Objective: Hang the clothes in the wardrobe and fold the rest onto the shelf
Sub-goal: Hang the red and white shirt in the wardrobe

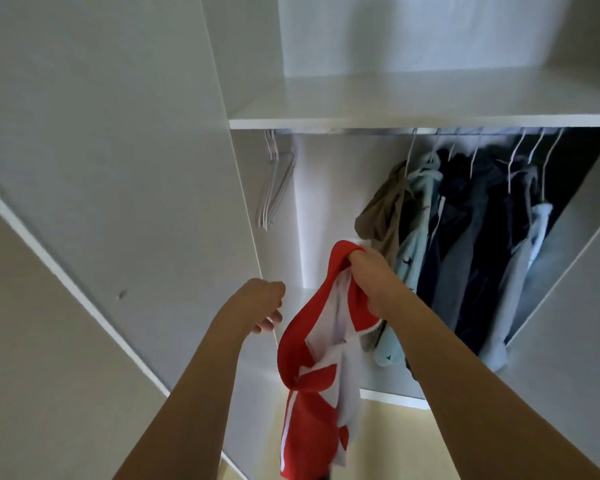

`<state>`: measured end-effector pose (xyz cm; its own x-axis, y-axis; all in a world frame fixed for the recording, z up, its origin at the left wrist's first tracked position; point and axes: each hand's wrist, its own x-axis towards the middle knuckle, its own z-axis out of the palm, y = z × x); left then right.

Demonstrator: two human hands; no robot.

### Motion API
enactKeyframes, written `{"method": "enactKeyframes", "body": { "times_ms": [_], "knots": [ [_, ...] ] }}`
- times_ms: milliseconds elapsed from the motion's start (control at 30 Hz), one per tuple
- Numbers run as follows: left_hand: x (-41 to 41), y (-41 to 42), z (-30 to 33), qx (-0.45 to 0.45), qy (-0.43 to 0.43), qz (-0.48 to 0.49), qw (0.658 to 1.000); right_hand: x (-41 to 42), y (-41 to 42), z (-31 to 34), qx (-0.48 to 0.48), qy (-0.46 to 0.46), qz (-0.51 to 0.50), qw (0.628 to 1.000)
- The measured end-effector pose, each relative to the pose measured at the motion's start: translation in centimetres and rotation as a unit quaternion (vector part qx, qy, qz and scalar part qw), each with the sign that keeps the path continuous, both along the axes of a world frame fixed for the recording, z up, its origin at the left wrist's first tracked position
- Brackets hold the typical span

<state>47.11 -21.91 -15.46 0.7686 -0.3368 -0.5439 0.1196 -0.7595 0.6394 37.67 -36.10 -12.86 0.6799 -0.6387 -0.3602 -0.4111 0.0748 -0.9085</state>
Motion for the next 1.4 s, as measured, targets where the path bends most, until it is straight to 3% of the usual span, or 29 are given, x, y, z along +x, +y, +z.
{"method": "enactKeyframes", "body": {
  "times_ms": [67, 167, 267, 400, 533, 867, 1033, 1100, 1167, 1233, 1300, 1400],
  "knots": [
    [3.8, -2.7, -0.2, -0.027, -0.048, 0.006, 0.998, 2.3, -1.4, 0.1, -0.002, 0.009, 0.006, 1.000],
    [9.8, -7.0, -0.6, -0.035, -0.184, -0.030, 0.982, 6.0, -3.7, 0.2, -0.019, 0.030, 0.008, 0.999],
    [14.8, -10.7, -0.4, 0.033, -0.306, -0.075, 0.949, 9.0, -5.6, 0.2, -0.034, 0.025, -0.006, 0.999],
    [21.0, -15.0, -0.9, 0.141, -0.380, -0.146, 0.902, 13.2, -8.2, 0.2, -0.046, 0.034, -0.014, 0.998],
    [26.0, -18.0, -1.3, 0.247, -0.422, -0.184, 0.853, 16.4, -10.7, 0.5, -0.045, 0.045, -0.015, 0.998],
    [32.5, -21.6, -3.0, 0.333, -0.458, -0.201, 0.800, 19.2, -13.8, -0.1, -0.027, 0.047, -0.028, 0.998],
    [33.3, -22.2, -3.4, 0.341, -0.455, -0.212, 0.795, 19.4, -14.5, -0.6, -0.019, 0.045, -0.033, 0.998],
    [33.5, -22.4, -3.5, 0.325, -0.446, -0.207, 0.808, 19.4, -14.9, -0.6, -0.016, 0.045, -0.043, 0.998],
    [33.3, -22.6, -3.4, 0.271, -0.416, -0.170, 0.851, 19.4, -15.2, -0.5, -0.016, 0.049, -0.053, 0.997],
    [33.2, -22.9, -3.0, 0.151, -0.346, -0.089, 0.922, 19.6, -15.2, -0.7, -0.015, 0.050, -0.051, 0.997],
    [33.2, -23.1, -2.8, -0.011, -0.268, -0.010, 0.963, 19.8, -15.1, -0.9, -0.013, 0.050, -0.042, 0.998],
    [32.5, -23.1, -2.5, -0.150, -0.273, 0.058, 0.948, 19.9, -14.7, -1.1, -0.024, 0.063, -0.025, 0.997]
  ]
}}
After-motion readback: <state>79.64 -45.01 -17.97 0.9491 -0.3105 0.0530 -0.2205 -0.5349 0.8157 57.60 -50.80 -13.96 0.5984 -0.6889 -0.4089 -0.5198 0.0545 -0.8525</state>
